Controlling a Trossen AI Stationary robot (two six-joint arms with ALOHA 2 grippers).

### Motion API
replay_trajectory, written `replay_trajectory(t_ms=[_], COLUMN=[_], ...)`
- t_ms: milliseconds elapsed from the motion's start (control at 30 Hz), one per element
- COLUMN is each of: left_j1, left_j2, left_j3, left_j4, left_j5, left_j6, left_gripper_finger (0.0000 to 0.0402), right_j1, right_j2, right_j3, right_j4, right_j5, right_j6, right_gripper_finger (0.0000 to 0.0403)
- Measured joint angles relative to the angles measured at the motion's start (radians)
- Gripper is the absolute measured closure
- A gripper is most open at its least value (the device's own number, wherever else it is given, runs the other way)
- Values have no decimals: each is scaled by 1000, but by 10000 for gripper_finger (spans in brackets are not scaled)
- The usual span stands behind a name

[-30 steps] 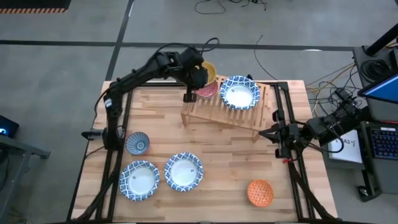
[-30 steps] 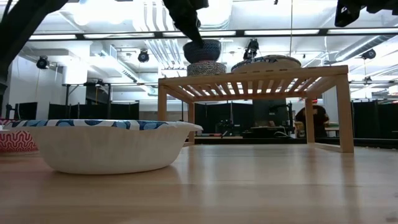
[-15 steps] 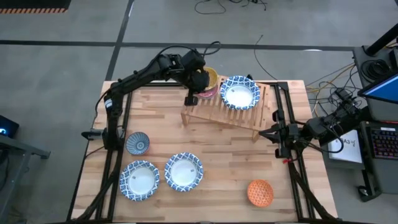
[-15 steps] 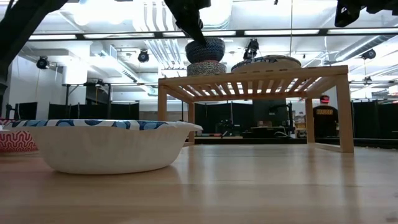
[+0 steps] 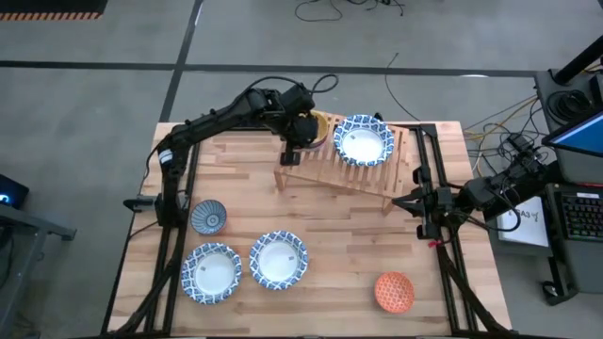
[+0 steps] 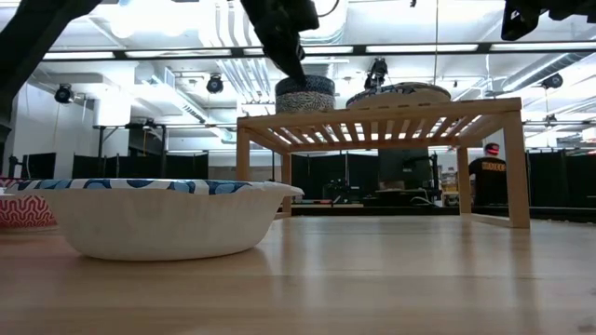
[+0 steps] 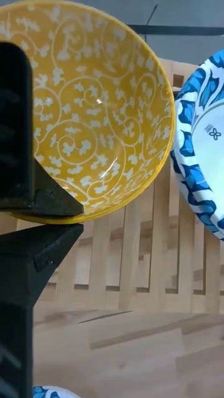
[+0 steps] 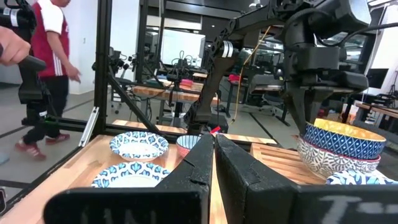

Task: Place and stack bowls onto a shelf
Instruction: Stack the yellow pattern bowl on top of the red pattern bowl, then stack the white pattern bowl on top of the other white pattern bowl on the shelf

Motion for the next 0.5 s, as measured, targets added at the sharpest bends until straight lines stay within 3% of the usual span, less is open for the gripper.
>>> replay_trajectory(t_ms=[500], left_j1=[0], left_j2=[0], left_j3=[-3], left_j4=[-15], left_j5=[-4], left_j6=[-4], left_gripper_finger=[320], right_j1=[0], right_j2=[0], right_j3=[0], right_j4=[-1], right_j5=[0], right_j6=[0], right_gripper_finger=[394])
